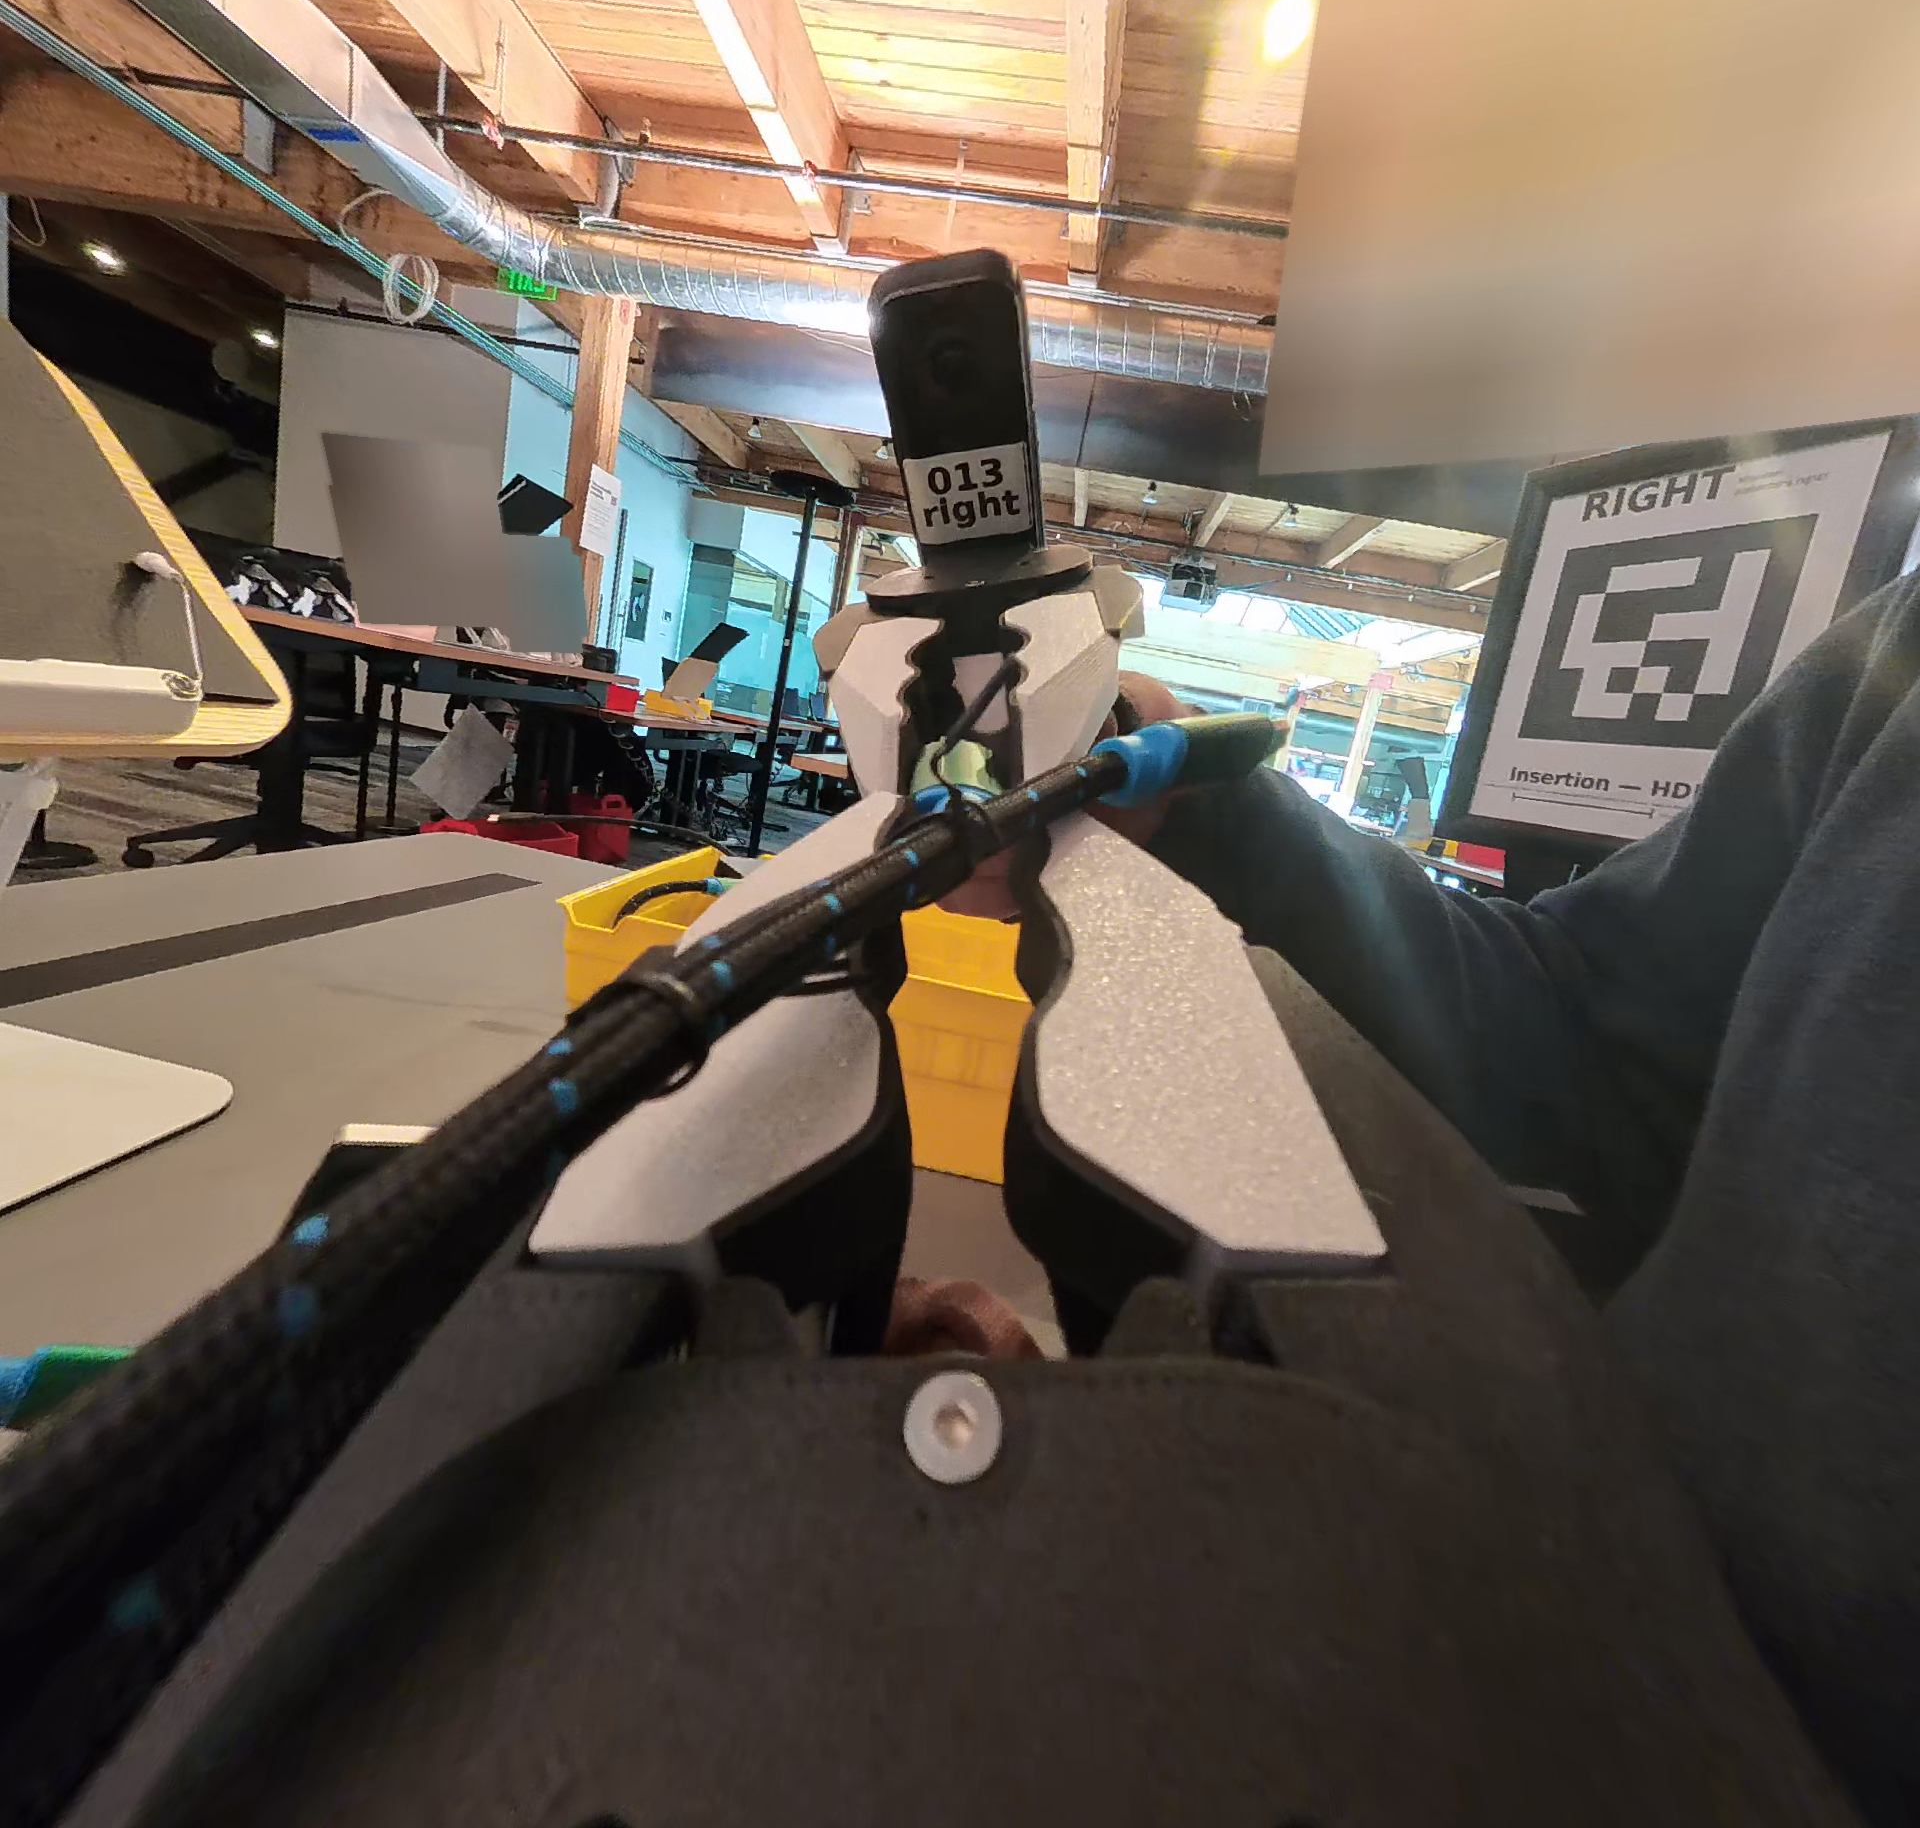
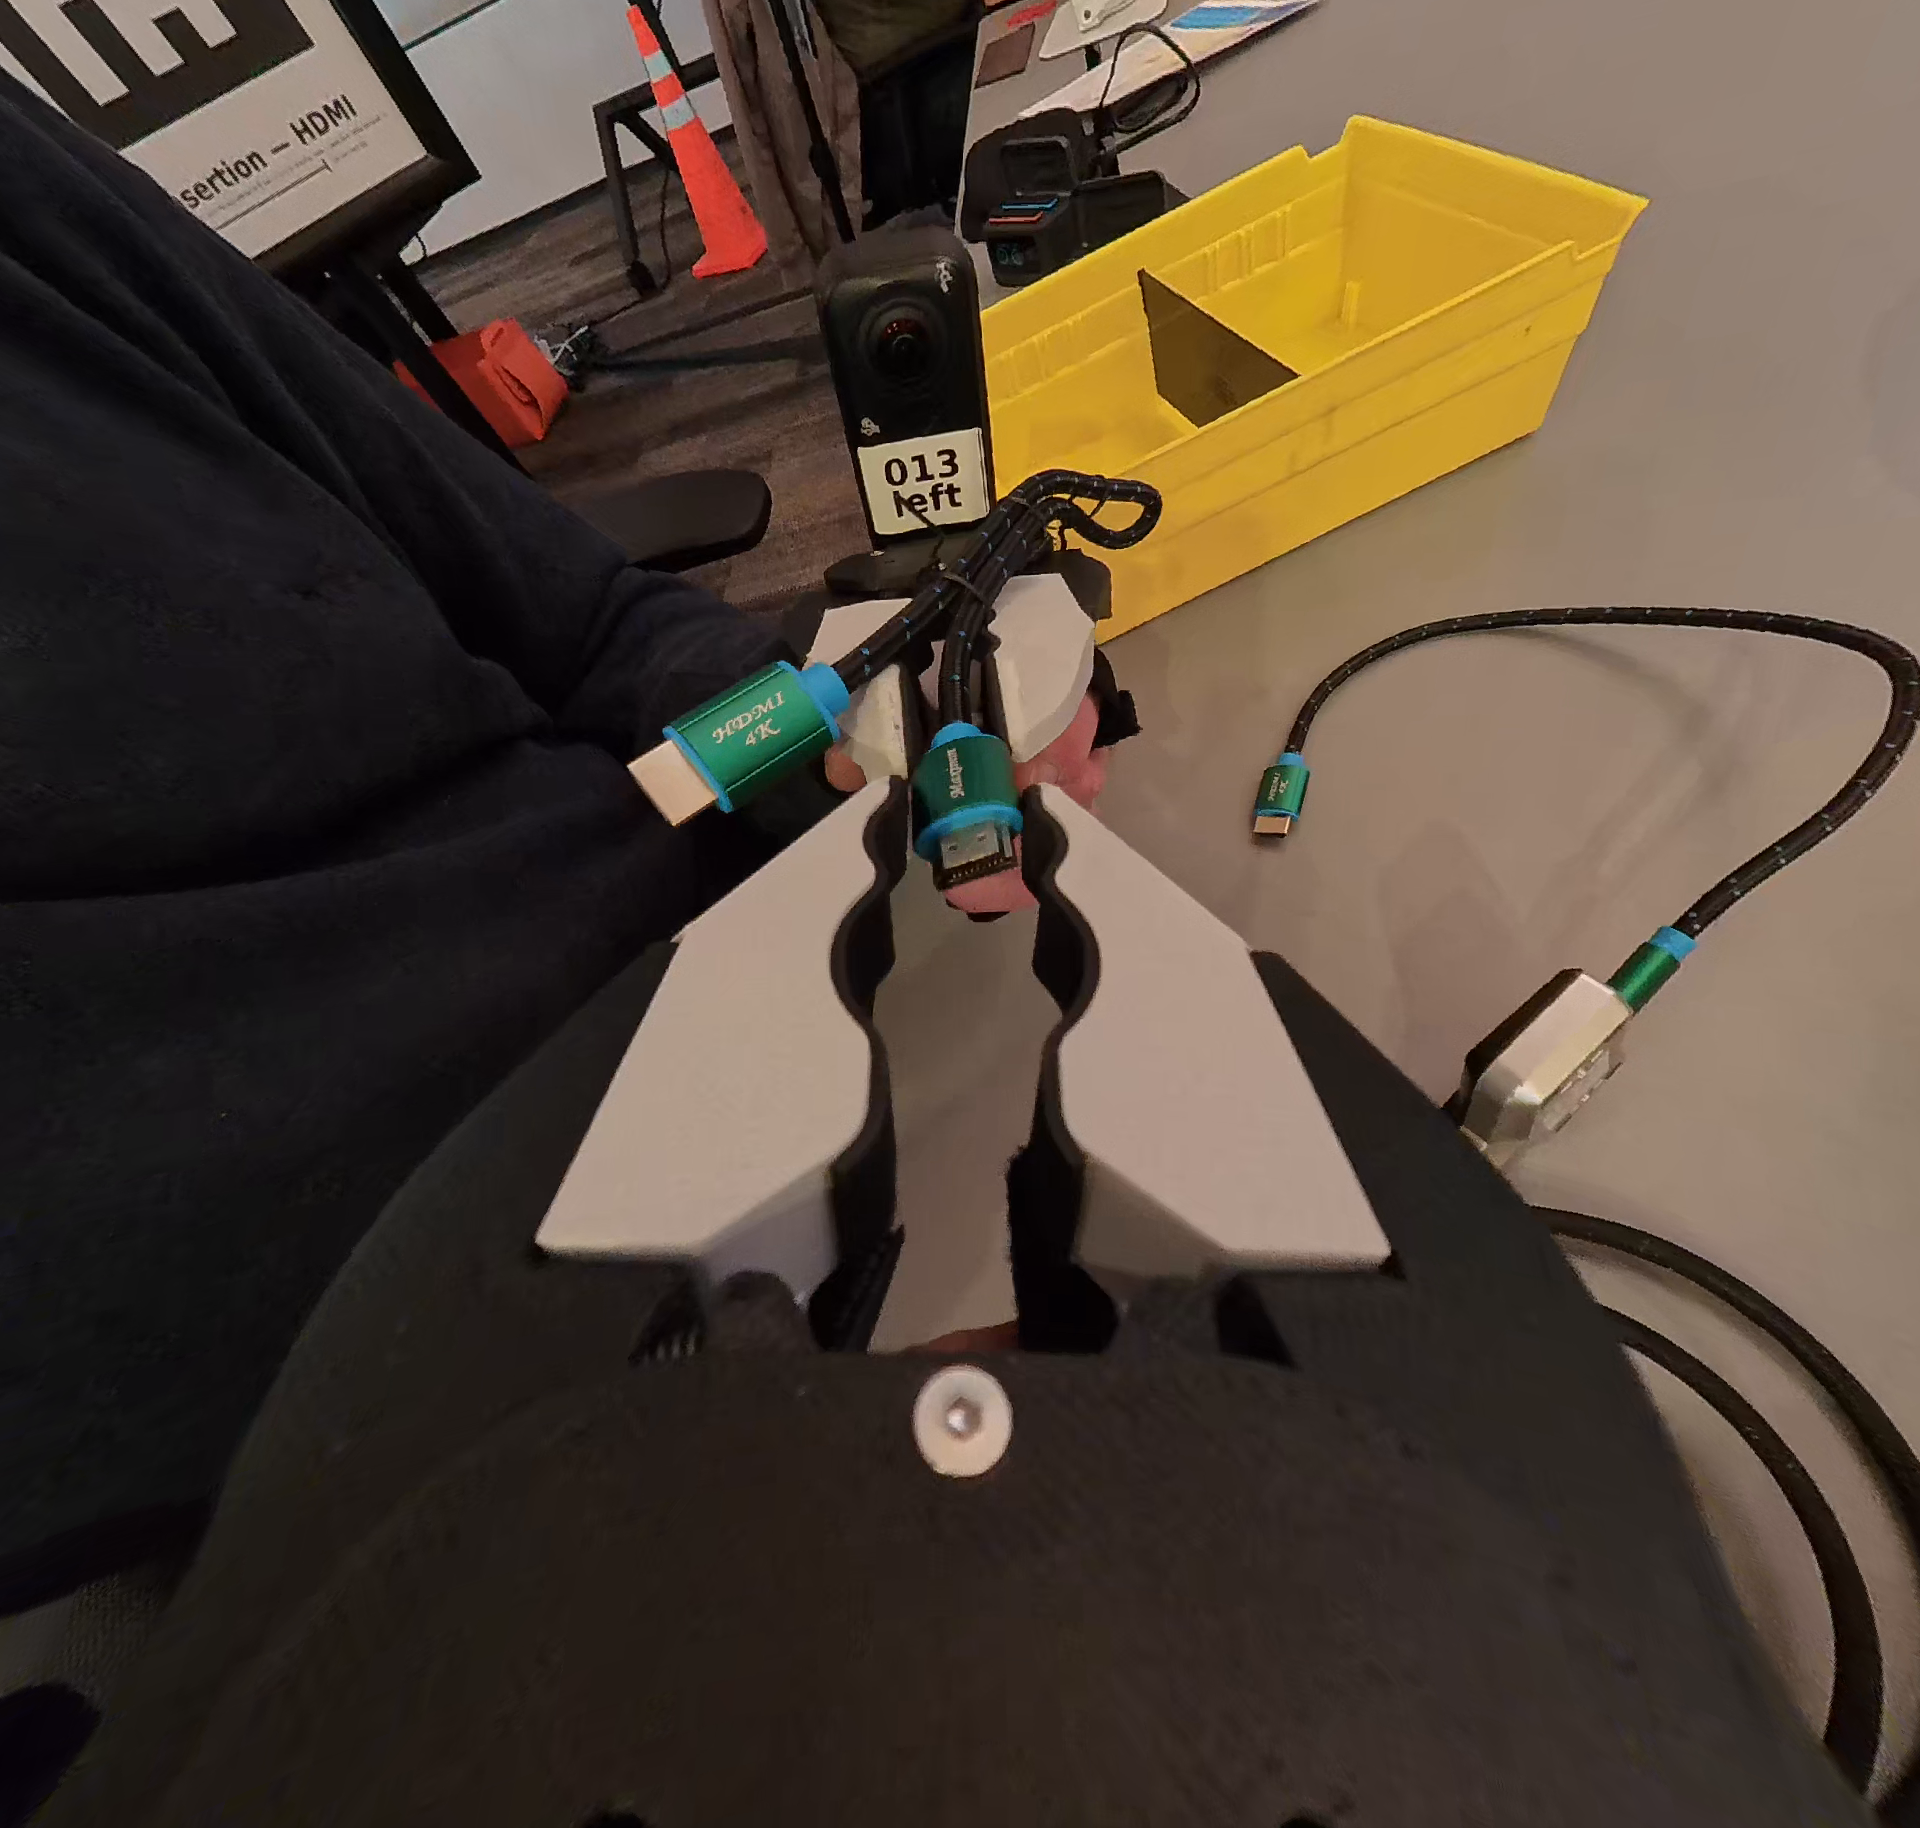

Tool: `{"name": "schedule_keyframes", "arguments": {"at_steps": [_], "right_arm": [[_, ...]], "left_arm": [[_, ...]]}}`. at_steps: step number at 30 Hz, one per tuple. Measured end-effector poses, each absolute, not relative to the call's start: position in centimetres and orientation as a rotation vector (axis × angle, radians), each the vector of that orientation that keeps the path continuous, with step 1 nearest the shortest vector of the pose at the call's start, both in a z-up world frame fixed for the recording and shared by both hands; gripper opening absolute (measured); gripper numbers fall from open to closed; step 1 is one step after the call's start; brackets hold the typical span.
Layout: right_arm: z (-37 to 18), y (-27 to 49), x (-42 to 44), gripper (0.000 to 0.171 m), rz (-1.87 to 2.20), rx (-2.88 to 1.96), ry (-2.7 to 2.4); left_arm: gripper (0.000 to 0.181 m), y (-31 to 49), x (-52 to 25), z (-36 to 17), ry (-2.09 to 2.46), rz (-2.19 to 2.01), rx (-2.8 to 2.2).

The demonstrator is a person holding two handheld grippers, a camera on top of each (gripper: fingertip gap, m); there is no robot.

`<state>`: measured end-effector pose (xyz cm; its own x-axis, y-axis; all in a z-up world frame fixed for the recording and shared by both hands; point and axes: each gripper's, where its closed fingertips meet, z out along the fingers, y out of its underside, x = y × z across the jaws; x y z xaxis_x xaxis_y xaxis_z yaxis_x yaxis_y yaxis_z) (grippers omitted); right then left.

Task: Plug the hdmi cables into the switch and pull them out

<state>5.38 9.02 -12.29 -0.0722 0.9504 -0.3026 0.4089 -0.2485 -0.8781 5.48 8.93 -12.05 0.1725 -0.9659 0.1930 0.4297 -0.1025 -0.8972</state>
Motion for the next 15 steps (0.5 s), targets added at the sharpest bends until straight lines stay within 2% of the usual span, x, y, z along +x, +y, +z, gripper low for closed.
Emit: {"name": "schedule_keyframes", "arguments": {"at_steps": [15], "right_arm": [[-11.71,8.54,5.52,0.017,1.303,-1.658,-1.493]], "left_arm": [[0.018,8.44,5.8,-11.44,0.687,-1.302,-1.054]]}}
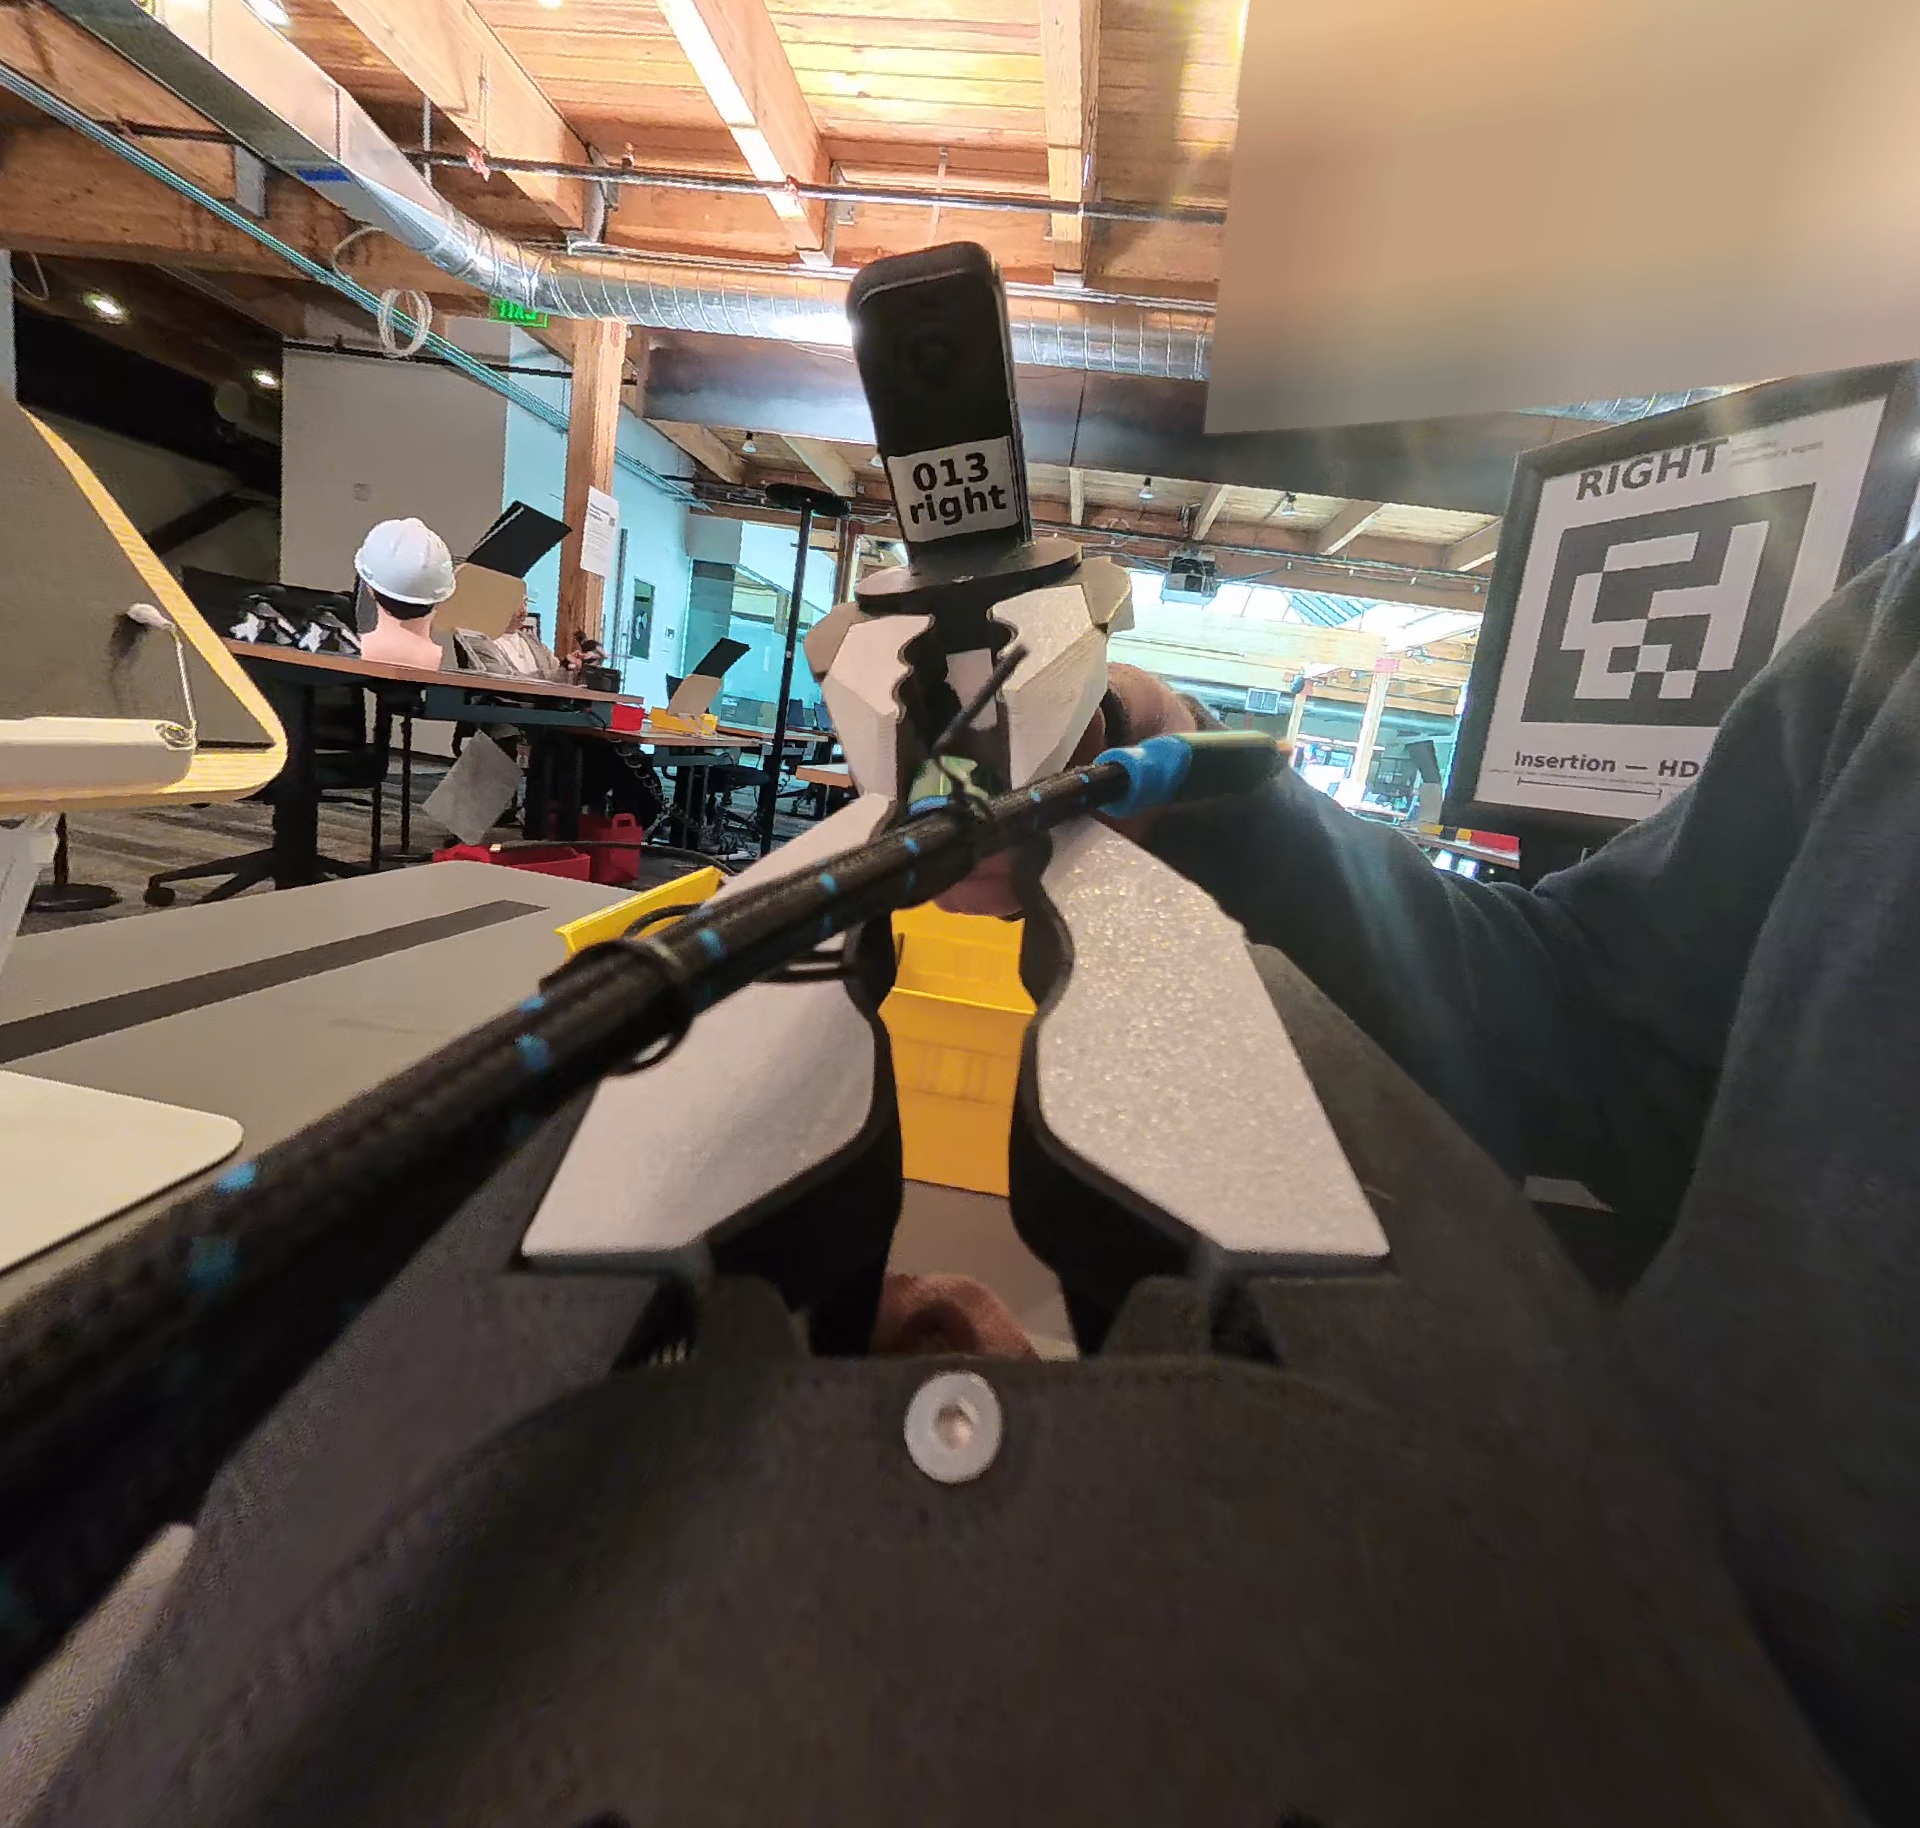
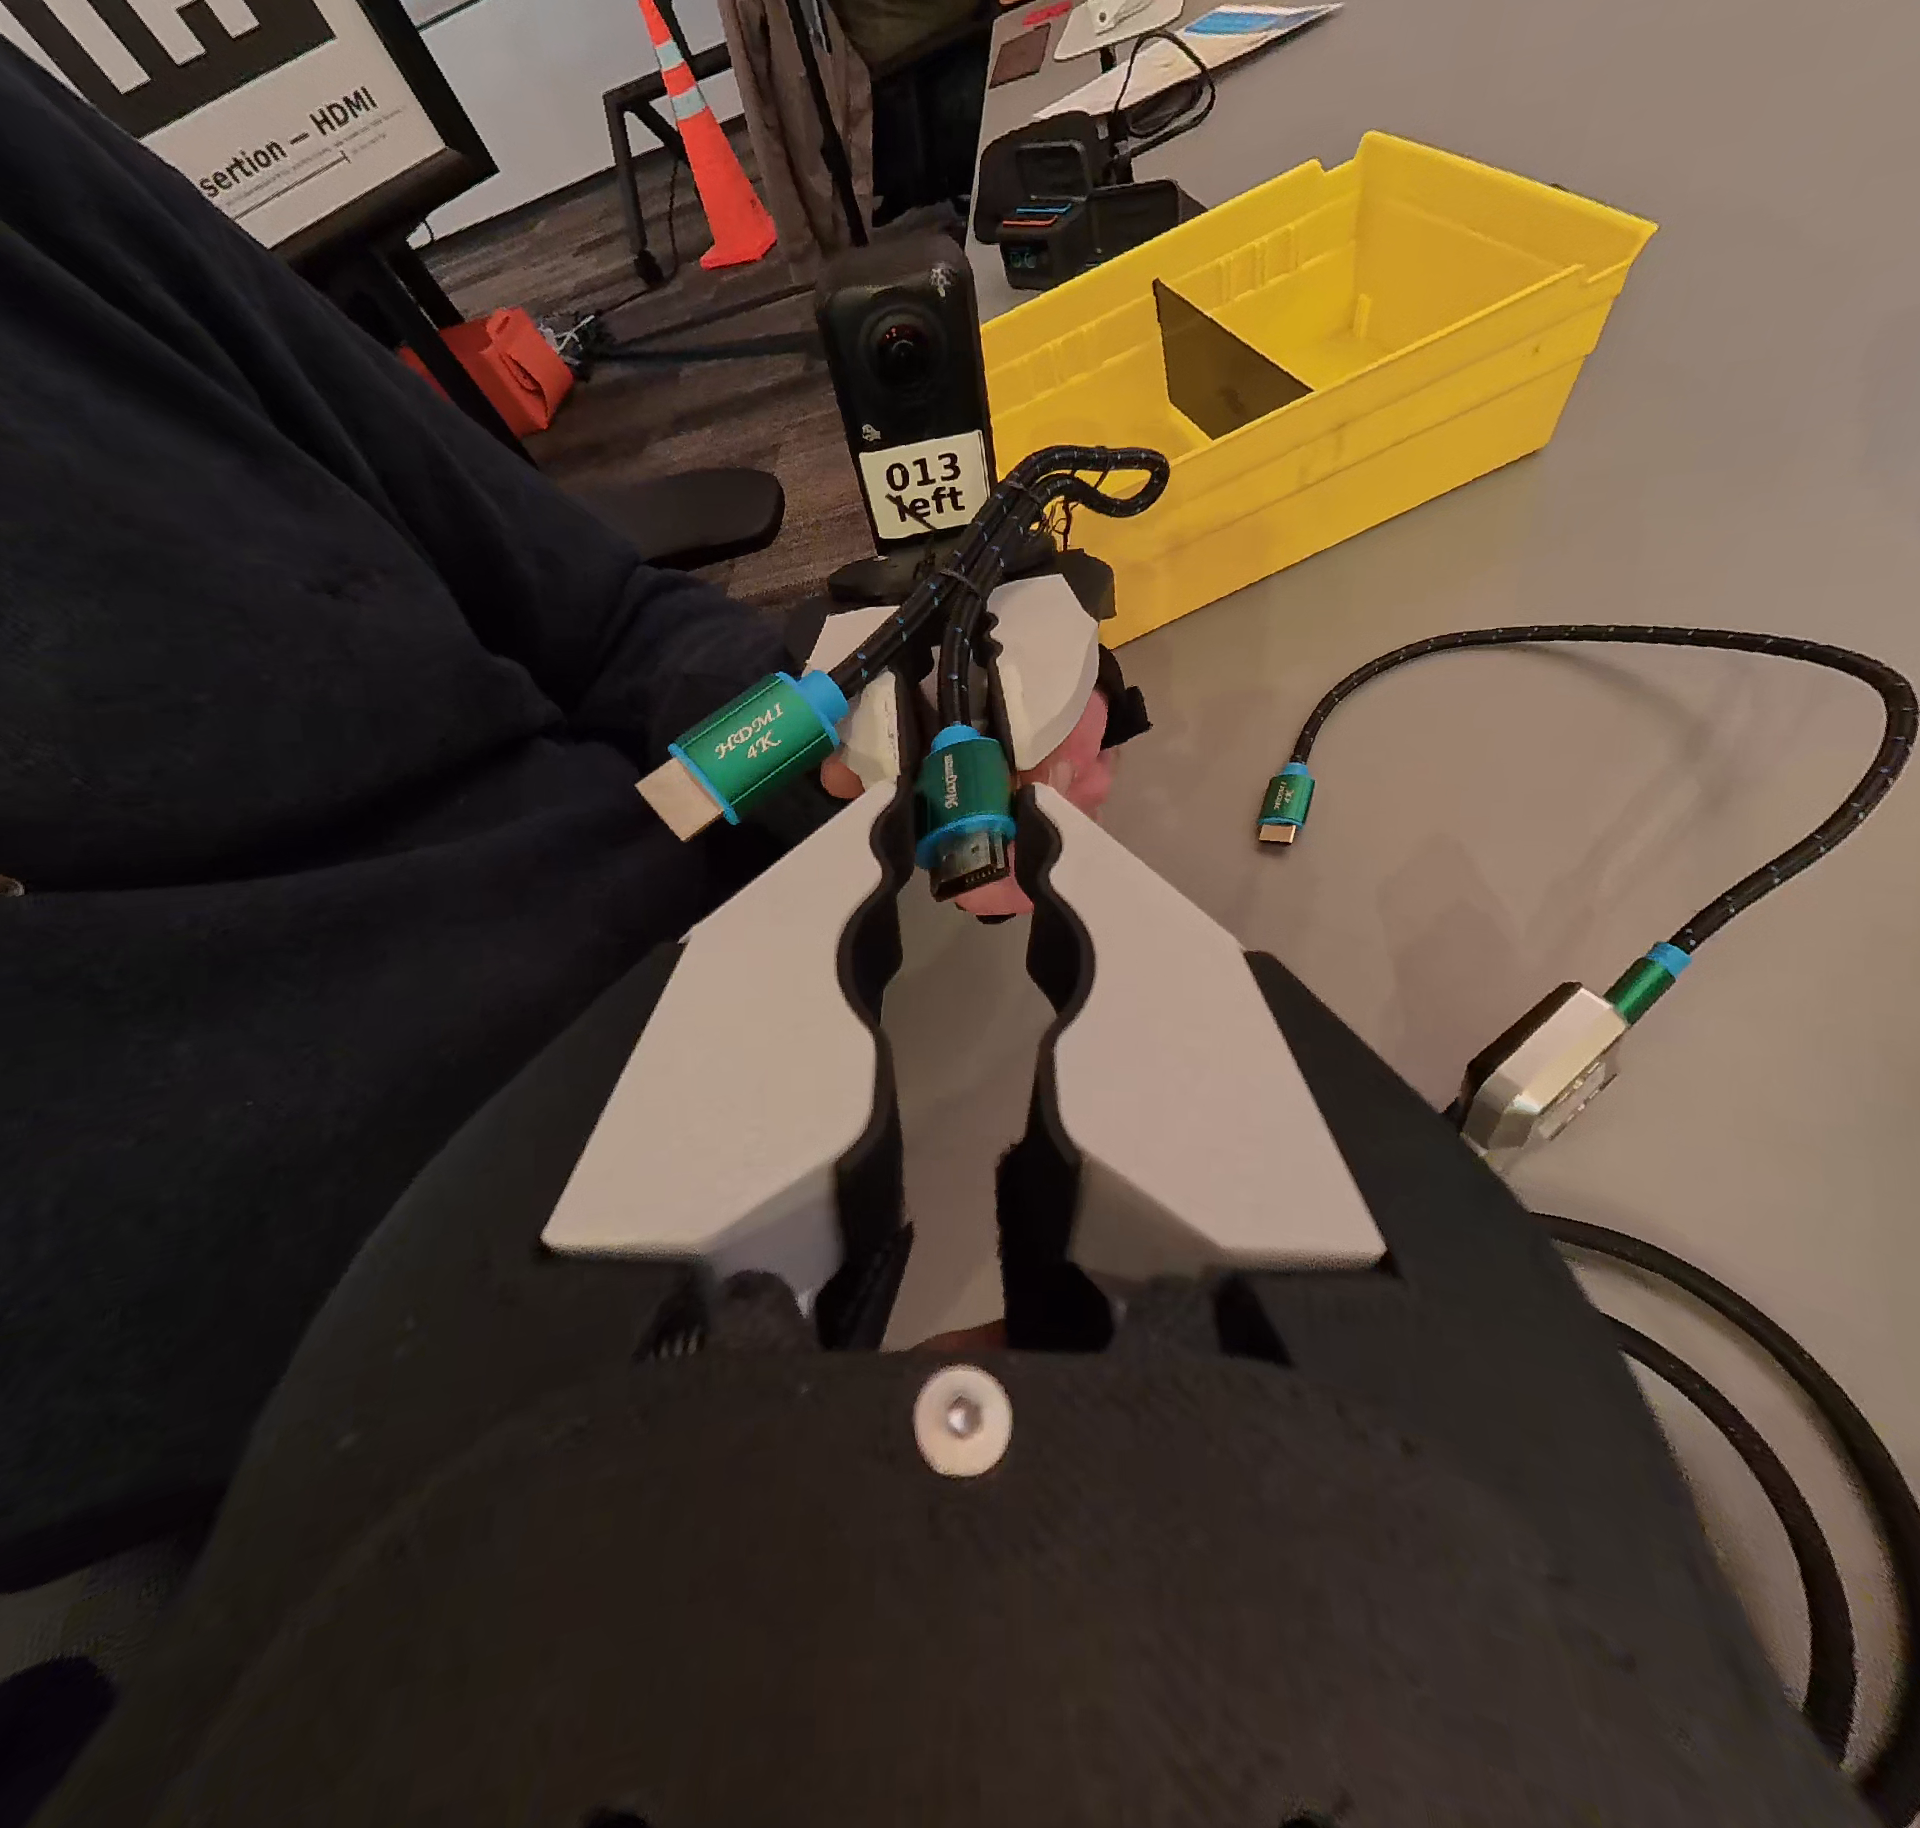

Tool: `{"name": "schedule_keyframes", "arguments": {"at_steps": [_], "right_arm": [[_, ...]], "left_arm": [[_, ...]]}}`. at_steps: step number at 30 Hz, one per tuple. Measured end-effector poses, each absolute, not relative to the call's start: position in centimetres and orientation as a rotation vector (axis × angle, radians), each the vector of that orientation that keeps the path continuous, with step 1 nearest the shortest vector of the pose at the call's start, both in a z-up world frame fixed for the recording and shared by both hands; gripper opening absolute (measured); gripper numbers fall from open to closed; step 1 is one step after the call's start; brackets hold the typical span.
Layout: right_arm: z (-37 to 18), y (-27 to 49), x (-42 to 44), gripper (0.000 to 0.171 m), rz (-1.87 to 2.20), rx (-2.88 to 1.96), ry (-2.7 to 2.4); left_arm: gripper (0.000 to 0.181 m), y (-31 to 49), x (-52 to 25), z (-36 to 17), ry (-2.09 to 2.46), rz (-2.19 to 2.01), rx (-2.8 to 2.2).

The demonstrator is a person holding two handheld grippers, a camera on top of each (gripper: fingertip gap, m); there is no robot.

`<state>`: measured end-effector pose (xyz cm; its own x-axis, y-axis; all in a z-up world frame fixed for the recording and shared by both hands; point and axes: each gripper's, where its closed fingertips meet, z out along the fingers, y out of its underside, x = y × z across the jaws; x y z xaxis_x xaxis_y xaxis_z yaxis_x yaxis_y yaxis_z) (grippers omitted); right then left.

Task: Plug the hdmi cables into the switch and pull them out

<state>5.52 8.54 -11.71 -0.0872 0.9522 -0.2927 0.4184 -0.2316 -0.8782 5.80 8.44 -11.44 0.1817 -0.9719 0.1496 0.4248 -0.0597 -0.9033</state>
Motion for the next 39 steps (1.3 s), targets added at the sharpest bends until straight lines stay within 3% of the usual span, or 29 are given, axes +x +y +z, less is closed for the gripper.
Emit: {"name": "schedule_keyframes", "arguments": {"at_steps": [11,15,23,28,31,39], "right_arm": [[-11.6,8.8,5.2,0.017,1.301,-1.646,-1.474],[-11.4,9.2,5.6,0.025,1.244,-1.588,-1.459],[-11.0,9.2,5.1,0.018,1.191,-1.49,-1.452],[-11.0,9.4,5.0,0.029,0.939,-1.355,-1.544],[-11.8,9.4,5.1,0.023,0.83,-1.356,-1.616],[-10.8,8.6,4.9,0.019,1.033,-1.357,-1.55]], "left_arm": [[0.017,8.8,5.7,-11.3,0.652,-1.324,-1.058],[0.017,9.3,4.9,-11.0,0.589,-1.372,-1.066],[0.019,9.2,4.9,-10.7,0.538,-1.494,-1.059],[0.017,8.9,5.4,-10.7,0.525,-1.578,-1.079],[0.017,9.0,5.2,-10.6,0.499,-1.631,-1.069],[0.017,8.8,5.4,-10.5,0.507,-1.638,-1.068]]}}
